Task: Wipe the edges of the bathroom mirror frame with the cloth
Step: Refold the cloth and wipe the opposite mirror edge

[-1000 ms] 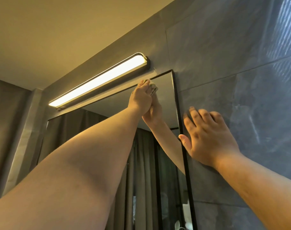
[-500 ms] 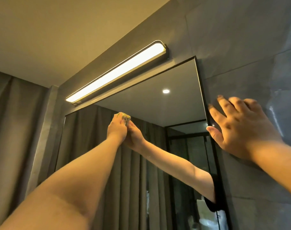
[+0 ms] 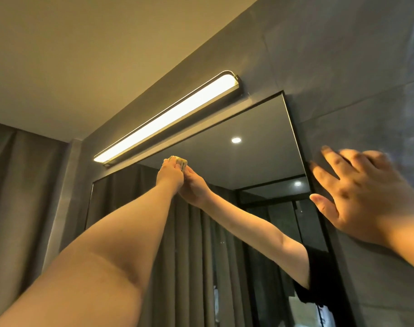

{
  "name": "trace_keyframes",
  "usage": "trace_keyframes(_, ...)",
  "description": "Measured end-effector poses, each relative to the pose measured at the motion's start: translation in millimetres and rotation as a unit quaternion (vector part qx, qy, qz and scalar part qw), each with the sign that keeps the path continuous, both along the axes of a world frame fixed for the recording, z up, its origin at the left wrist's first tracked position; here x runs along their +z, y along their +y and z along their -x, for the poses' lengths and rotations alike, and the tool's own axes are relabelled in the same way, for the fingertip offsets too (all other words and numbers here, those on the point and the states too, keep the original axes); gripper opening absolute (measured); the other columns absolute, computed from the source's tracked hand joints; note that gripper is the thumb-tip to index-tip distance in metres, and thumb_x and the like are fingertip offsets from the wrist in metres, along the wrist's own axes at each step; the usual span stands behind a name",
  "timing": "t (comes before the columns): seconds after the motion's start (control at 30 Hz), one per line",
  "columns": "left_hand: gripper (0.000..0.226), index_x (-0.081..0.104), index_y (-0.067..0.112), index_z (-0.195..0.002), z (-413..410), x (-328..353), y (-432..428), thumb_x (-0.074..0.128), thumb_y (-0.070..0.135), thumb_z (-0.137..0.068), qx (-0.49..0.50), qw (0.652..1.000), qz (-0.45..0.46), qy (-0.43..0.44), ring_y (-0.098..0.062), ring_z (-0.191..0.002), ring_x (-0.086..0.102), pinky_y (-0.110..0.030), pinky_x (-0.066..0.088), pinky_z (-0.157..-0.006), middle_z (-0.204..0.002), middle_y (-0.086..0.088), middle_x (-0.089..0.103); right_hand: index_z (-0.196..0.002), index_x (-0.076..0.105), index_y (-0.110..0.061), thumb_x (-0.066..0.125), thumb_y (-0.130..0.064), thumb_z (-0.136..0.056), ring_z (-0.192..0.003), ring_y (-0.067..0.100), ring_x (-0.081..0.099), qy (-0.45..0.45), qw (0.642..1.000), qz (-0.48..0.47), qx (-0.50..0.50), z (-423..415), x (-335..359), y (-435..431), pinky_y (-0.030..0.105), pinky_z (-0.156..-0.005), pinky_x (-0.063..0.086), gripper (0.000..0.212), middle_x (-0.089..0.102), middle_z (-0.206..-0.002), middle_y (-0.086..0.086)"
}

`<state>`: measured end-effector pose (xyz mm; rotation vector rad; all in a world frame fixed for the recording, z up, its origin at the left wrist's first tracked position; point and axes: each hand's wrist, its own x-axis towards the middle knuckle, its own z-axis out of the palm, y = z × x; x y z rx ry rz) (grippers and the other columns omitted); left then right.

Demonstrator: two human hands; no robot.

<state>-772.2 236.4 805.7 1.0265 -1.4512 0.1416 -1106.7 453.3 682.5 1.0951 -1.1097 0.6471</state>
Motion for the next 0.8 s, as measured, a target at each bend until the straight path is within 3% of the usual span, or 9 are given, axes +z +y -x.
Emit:
trace_keyframes(0.13, 0.040, 0.046, 0.006, -0.139, 8, 29, 6, 0.034, 0.021, -0.104, 0.007, 1.000, -0.001, -0.014, -0.037, -0.129, 0.045, -0.041, 0.036, -0.108, -0.144, -0.019, 0.045, -0.125, 0.065, -0.004, 0.036, -0.053, -0.089, -0.116, 0.044, 0.052, 0.002, 1.000, -0.006, -0.015, 2, 0, 0, 0.052, -0.091, 0.037, 0.067, 0.054, -0.136, 0.028)
trace_keyframes(0.23, 0.034, 0.053, 0.009, -0.127, 25, 40, 16, 0.035, 0.023, -0.102, -0.038, 0.997, 0.056, -0.023, -0.035, -0.121, 0.052, -0.043, 0.041, -0.104, -0.132, -0.015, 0.053, -0.124, 0.065, -0.004, 0.037, -0.053, -0.088, -0.116, 0.044, 0.052, 0.005, 1.000, 0.010, -0.003, 5, 0, -1, 0.052, -0.091, 0.037, 0.067, 0.055, -0.135, 0.028)
trace_keyframes(0.43, 0.038, 0.050, 0.019, -0.137, 61, 34, 46, 0.032, 0.027, -0.104, -0.104, 0.983, 0.139, -0.063, -0.025, -0.138, 0.036, -0.037, 0.026, -0.115, -0.153, -0.005, 0.038, -0.122, 0.066, -0.002, 0.038, -0.053, -0.085, -0.114, 0.045, 0.051, 0.015, 1.000, 0.022, 0.007, 2, 0, -2, 0.052, -0.089, 0.037, 0.069, 0.055, -0.134, 0.030)
trace_keyframes(0.57, 0.041, 0.049, 0.033, -0.135, 67, 22, 44, 0.029, 0.040, -0.101, -0.126, 0.973, 0.169, -0.096, -0.029, -0.135, 0.042, -0.049, 0.034, -0.113, -0.152, -0.001, 0.039, -0.125, 0.065, -0.002, 0.036, -0.054, -0.085, -0.116, 0.045, 0.050, 0.008, 1.000, 0.020, 0.008, 1, 0, -2, 0.053, -0.091, 0.037, 0.071, 0.054, -0.135, 0.029)
trace_keyframes(0.67, 0.035, 0.055, 0.036, -0.116, 59, 7, 34, 0.027, 0.044, -0.097, -0.112, 0.977, 0.172, -0.061, -0.028, -0.124, 0.050, -0.051, 0.041, -0.106, -0.142, 0.000, 0.047, -0.125, 0.065, -0.003, 0.036, -0.055, -0.086, -0.116, 0.045, 0.051, 0.007, 1.000, 0.012, 0.006, 1, 0, -2, 0.053, -0.092, 0.037, 0.071, 0.054, -0.136, 0.029)
trace_keyframes(0.73, 0.031, 0.056, 0.037, -0.116, 53, -3, 31, 0.029, 0.038, -0.101, -0.097, 0.982, 0.159, -0.028, -0.025, -0.129, 0.046, -0.046, 0.037, -0.110, -0.148, 0.001, 0.043, -0.125, 0.065, -0.003, 0.037, -0.055, -0.086, -0.117, 0.044, 0.051, 0.003, 1.000, 0.010, 0.008, 2, 0, -2, 0.053, -0.093, 0.037, 0.071, 0.053, -0.136, 0.028)
trace_keyframes(0.8, 0.028, 0.056, 0.034, -0.113, 40, -12, 22, 0.030, 0.036, -0.103, -0.076, 0.987, 0.140, -0.002, -0.026, -0.123, 0.050, -0.042, 0.040, -0.105, -0.141, 0.000, 0.049, -0.124, 0.065, -0.003, 0.037, -0.055, -0.086, -0.117, 0.044, 0.051, 0.005, 1.000, 0.010, 0.008, 2, 1, -2, 0.052, -0.093, 0.037, 0.071, 0.053, -0.136, 0.028)
